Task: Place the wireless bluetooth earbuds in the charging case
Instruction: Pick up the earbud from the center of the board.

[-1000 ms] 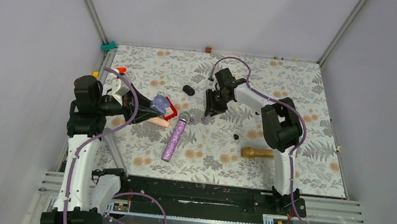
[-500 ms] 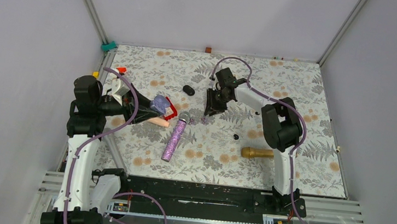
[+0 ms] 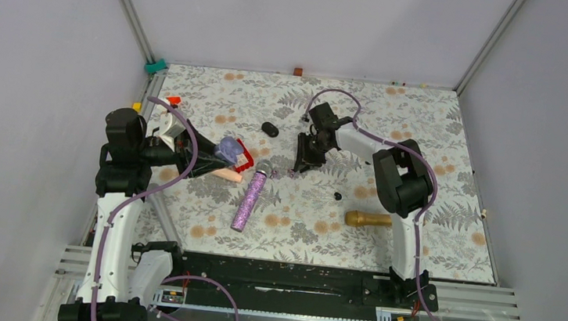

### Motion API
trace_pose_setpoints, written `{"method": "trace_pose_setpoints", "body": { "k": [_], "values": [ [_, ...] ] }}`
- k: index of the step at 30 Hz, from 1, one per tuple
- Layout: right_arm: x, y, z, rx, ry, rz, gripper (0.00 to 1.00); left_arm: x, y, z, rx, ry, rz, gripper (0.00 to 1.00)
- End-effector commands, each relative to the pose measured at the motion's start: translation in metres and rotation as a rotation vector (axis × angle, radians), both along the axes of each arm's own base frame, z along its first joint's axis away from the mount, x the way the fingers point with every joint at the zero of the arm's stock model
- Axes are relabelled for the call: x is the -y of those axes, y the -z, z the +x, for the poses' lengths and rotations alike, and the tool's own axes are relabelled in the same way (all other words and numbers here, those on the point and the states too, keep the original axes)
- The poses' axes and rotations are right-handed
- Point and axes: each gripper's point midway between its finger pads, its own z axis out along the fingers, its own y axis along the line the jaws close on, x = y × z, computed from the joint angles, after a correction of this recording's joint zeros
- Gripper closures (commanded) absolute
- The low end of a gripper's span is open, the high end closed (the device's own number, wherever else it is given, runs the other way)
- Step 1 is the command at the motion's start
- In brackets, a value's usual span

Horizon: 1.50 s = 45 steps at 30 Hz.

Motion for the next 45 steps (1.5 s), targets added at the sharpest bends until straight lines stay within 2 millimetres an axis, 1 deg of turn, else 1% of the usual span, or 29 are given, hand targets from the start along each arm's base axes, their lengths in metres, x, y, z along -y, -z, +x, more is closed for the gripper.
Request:
{"method": "trace_pose_setpoints", "body": {
  "k": [1, 6, 16, 32, 38, 40, 45],
  "values": [
    [0.000, -0.002, 0.006, 0.018, 0.033, 0.004, 0.65, 0.001, -0.009, -0.007, 0.052, 0.036, -0.004, 1.00],
    [0.000, 0.004, 0.006, 0.003, 0.033, 0.002, 0.65, 0.001, -0.009, -0.007, 0.052, 0.038, -0.005, 1.00],
    [-0.006, 0.004, 0.004, -0.016, 0.026, 0.027, 0.65, 0.000, -0.009, -0.006, 0.051, 0.038, -0.005, 1.00],
    [-0.025, -0.004, -0.004, -0.034, -0.018, 0.123, 0.67, 0.000, -0.008, -0.006, 0.050, 0.035, -0.005, 1.00],
    [-0.031, -0.004, -0.008, -0.053, -0.033, 0.163, 0.72, 0.000, -0.009, -0.006, 0.051, 0.036, -0.006, 1.00],
    [-0.033, -0.005, -0.010, -0.057, -0.040, 0.172, 0.76, 0.000, -0.008, -0.006, 0.051, 0.036, -0.005, 1.00],
    [-0.035, -0.006, -0.013, -0.061, -0.054, 0.185, 0.77, 0.000, -0.009, -0.006, 0.051, 0.039, -0.007, 1.00]
  ]
}}
